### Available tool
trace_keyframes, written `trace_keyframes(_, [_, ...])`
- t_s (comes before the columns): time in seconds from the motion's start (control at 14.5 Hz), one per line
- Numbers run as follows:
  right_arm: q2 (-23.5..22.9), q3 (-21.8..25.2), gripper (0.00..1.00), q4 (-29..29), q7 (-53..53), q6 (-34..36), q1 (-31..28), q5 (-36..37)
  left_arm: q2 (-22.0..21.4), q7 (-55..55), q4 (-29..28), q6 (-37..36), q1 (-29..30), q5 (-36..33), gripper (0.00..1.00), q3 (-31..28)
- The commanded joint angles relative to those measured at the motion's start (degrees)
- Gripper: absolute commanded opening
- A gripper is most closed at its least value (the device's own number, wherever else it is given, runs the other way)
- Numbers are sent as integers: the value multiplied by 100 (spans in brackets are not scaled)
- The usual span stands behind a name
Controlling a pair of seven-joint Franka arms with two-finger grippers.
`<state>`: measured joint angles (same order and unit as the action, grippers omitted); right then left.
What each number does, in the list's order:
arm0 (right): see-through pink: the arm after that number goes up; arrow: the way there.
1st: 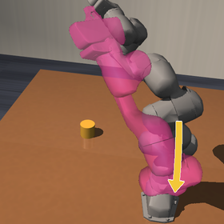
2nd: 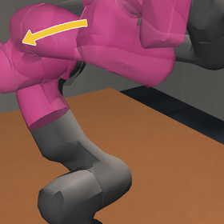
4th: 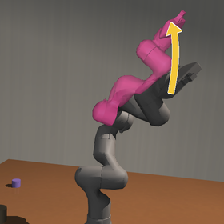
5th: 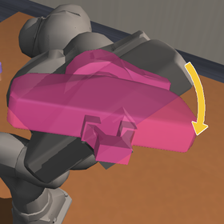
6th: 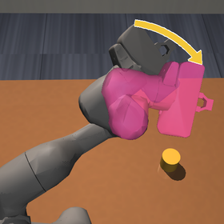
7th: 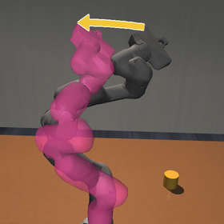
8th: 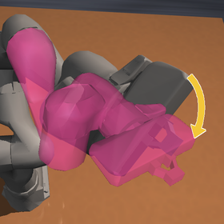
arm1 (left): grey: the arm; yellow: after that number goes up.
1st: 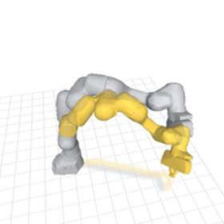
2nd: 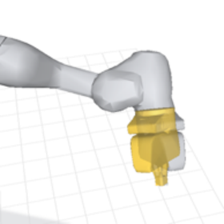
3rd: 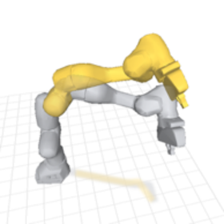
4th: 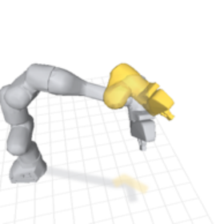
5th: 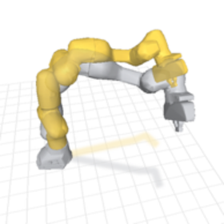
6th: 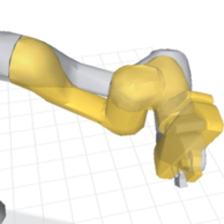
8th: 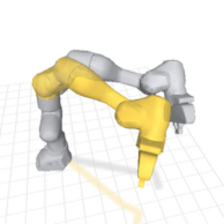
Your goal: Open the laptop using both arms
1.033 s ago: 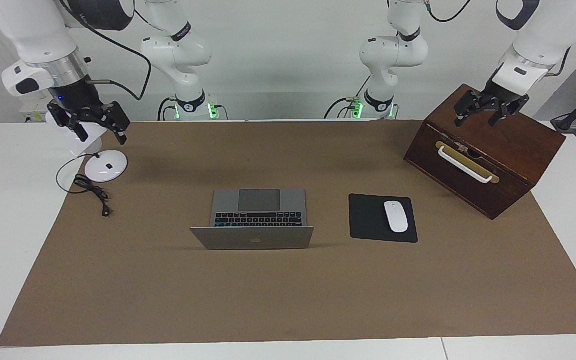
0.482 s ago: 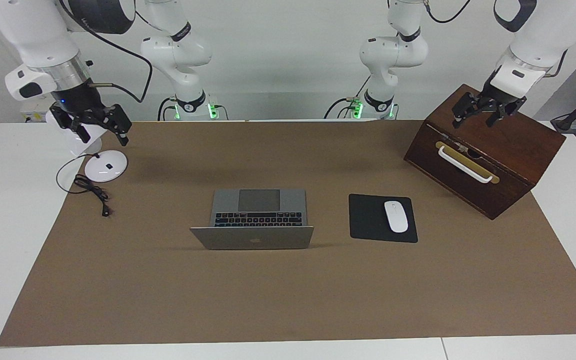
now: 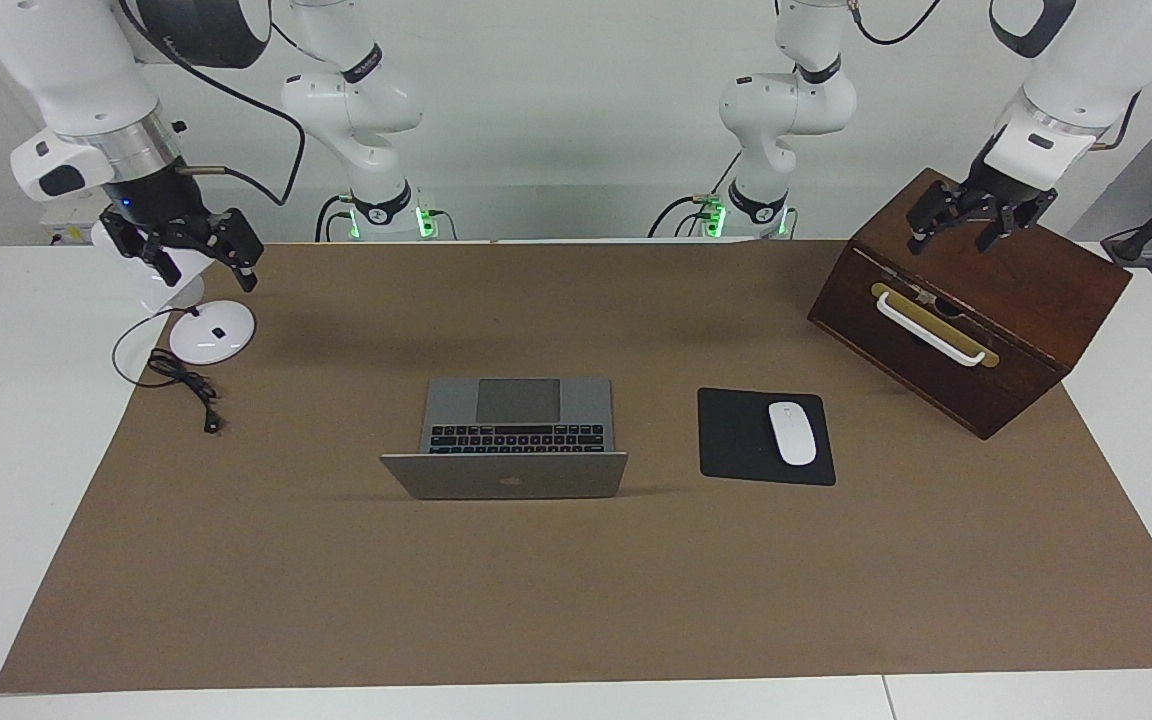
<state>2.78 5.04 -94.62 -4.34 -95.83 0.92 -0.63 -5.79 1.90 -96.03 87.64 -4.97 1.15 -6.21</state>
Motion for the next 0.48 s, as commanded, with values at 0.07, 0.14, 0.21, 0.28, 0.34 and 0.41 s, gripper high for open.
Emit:
trace_keyframes(0.07, [135,-12,100,-171,73,-120,-4,81,78,-67,137,-89,-12,0,100,-3])
trace_keyframes(0.14, [135,-12,100,-171,65,-120,-4,72,78,-67,137,-89,-12,0,100,-3])
trace_keyframes(0.21, [126,-12,100,-171,65,-120,-4,72,78,-67,146,-80,-4,8,100,6])
trace_keyframes(0.28, [126,-12,100,-171,65,-138,-4,72,78,-59,138,-80,-4,8,100,6])
trace_keyframes(0.34, [126,-12,100,-171,73,-155,-4,72,78,-59,146,-80,5,8,100,6])
trace_keyframes(0.41, [126,-3,100,-171,73,-155,-4,72,78,-59,138,-89,14,8,100,6])
